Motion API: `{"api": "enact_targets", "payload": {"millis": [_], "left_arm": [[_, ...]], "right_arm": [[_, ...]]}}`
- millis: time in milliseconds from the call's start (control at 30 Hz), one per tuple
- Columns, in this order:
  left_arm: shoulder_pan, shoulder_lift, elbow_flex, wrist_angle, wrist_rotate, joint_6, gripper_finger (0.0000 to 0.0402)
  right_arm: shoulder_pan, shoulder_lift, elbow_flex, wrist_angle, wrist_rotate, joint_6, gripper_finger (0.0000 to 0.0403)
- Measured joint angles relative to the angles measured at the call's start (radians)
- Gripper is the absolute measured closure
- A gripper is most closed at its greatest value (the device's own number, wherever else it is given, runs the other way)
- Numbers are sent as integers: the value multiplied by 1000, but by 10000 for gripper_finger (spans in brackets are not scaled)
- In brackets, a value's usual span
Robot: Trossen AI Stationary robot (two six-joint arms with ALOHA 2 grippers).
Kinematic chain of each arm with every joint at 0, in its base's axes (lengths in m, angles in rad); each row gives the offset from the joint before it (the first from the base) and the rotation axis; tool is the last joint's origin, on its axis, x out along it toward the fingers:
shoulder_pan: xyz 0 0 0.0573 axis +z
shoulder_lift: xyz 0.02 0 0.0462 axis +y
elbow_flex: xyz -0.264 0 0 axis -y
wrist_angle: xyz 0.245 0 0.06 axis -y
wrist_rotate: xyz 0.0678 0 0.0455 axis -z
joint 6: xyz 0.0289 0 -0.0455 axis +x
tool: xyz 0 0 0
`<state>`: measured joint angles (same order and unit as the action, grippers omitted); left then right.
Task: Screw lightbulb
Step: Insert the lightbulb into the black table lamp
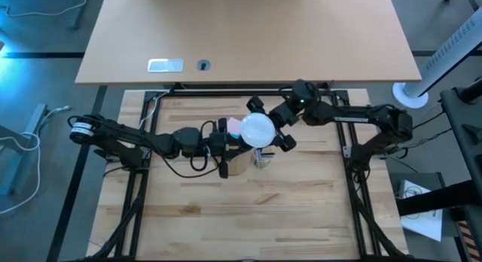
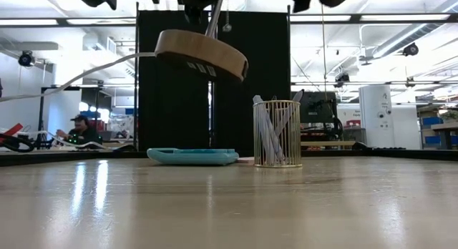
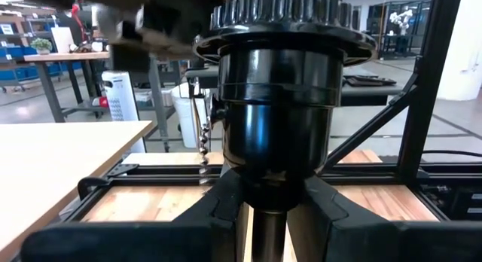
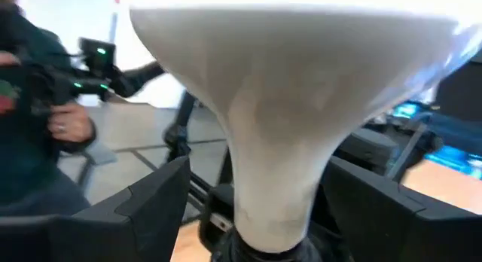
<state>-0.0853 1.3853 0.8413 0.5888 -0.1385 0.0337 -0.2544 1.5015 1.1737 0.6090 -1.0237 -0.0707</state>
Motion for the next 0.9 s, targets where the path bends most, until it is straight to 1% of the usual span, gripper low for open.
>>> {"api": "enact_targets", "payload": {"millis": [133, 200, 300, 400, 500, 900], "left_arm": [[0, 0, 0, 5, 0, -2, 340], [0, 1, 0, 4, 0, -6, 340], [0, 5, -1, 3, 0, -11, 340], [0, 5, -1, 1, 0, -11, 340], [0, 5, -1, 3, 0, -12, 340], [1, 5, -1, 3, 10, -14, 340]], "right_arm": [[-24, 58, 34, 74, -60, 90, 124], [-32, 75, 56, 84, -84, 119, 128], [-35, 96, 91, 85, -130, 131, 133], [-41, 107, 118, 83, -199, 152, 138], [-48, 110, 129, 86, -238, 156, 142], [-58, 135, 143, 80, -261, 149, 176]]}}
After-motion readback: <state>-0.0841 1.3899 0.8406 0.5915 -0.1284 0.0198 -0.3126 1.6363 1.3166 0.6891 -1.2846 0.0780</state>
